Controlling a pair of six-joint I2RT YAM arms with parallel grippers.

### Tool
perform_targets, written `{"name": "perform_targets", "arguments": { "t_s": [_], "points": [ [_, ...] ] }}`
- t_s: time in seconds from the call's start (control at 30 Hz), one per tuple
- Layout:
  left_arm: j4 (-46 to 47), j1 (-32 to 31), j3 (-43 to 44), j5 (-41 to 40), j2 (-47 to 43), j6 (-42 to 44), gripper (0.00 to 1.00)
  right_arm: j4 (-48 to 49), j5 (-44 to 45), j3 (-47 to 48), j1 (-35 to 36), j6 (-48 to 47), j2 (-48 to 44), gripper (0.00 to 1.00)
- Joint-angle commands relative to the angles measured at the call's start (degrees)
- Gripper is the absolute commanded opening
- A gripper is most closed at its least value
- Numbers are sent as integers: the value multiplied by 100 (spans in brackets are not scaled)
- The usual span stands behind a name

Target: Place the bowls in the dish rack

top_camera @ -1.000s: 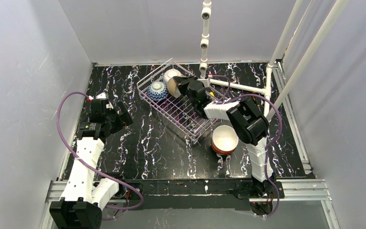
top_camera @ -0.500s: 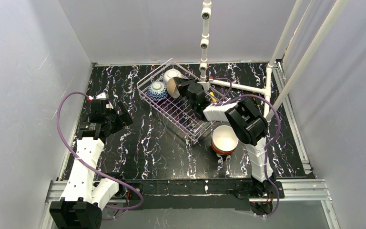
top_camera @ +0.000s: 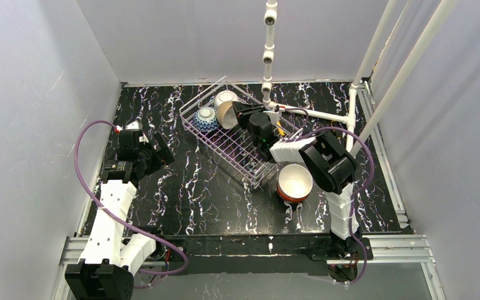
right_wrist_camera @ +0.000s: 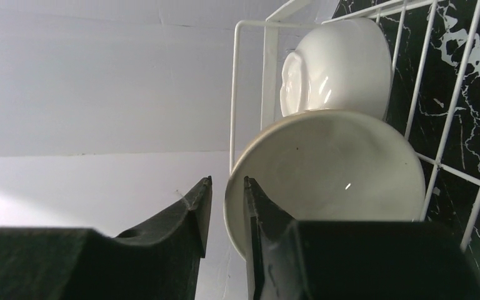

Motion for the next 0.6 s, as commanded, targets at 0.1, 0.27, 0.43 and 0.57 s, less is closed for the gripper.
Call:
{"name": "perform_targets", "arguments": {
  "t_s": [0.1, 0.27, 0.43, 0.57],
  "points": [
    [-88, 36, 2, -124, -150, 70, 98, -671, 380, -130, -33, 489, -464, 27],
    [-99, 36, -7, -148, -160, 62, 98, -1178, 261, 63, -38, 371, -487, 23],
    [-105, 36, -7, -156, -167, 63, 98, -1292, 72, 413, -43, -616, -584, 43],
    [-99, 36, -4, -159, -169, 61, 98, -1797, -150, 857, -37, -1475, -669, 47]
  ]
}}
